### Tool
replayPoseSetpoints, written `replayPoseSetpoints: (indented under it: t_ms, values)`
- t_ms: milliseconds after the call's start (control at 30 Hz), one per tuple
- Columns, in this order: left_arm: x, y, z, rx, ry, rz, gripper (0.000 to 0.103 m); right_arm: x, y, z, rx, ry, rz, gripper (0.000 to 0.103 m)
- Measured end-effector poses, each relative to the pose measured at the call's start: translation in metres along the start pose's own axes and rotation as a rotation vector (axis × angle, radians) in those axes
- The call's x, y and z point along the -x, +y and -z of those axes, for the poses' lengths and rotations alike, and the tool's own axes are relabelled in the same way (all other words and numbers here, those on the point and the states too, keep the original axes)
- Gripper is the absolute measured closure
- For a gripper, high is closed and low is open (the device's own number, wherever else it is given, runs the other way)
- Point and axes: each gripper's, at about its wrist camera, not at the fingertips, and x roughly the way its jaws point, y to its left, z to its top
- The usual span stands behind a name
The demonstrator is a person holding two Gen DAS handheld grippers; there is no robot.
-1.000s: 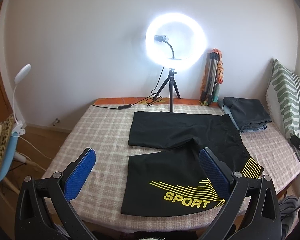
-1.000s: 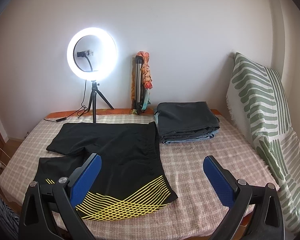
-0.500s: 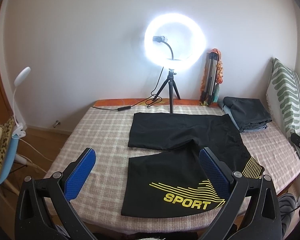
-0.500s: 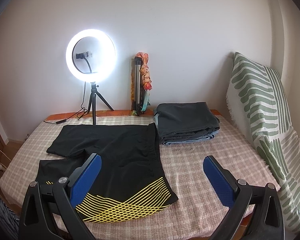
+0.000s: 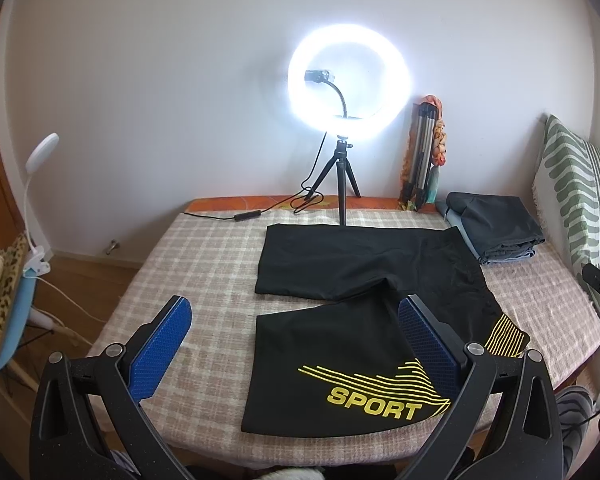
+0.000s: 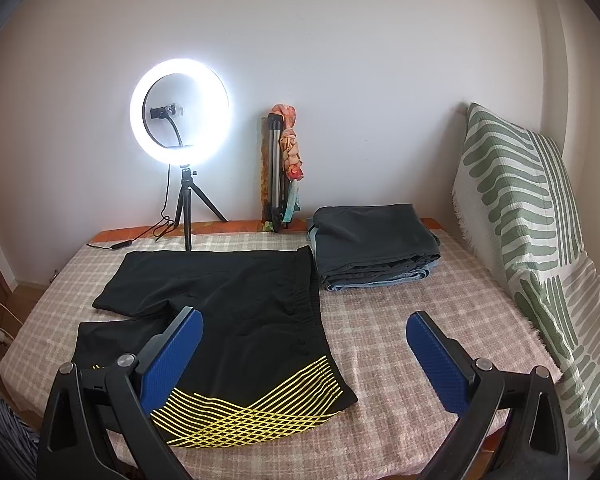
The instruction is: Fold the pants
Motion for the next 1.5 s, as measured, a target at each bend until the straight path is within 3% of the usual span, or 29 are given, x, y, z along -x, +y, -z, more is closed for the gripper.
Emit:
replayPoseSetpoints:
  t_ms: [767, 1067, 1333, 1500]
  values:
    - [-0.007, 0.004, 0.002, 0.012, 0.026, 0.027, 0.0, -0.002, 0.001, -0.001, -0.002, 0.004, -0.001, 0.0]
    - [-0.015, 0.001, 0.002, -0.044, 0.035, 0.041, 0.002, -0.009, 0.003, 0.001, 0.011, 0.014, -0.018, 0.0]
    - [-0.036, 0.009, 0.006, -0.132, 0.077, 0.073, 0.022, -0.018, 0.004, 0.004, 0.088, 0.028, -0.07, 0.003]
    - [-0.05, 0.014, 0.014, -0.202, 0.106, 0.107, 0.048, -0.026, -0.002, 0.005, 0.146, 0.056, -0.112, 0.013]
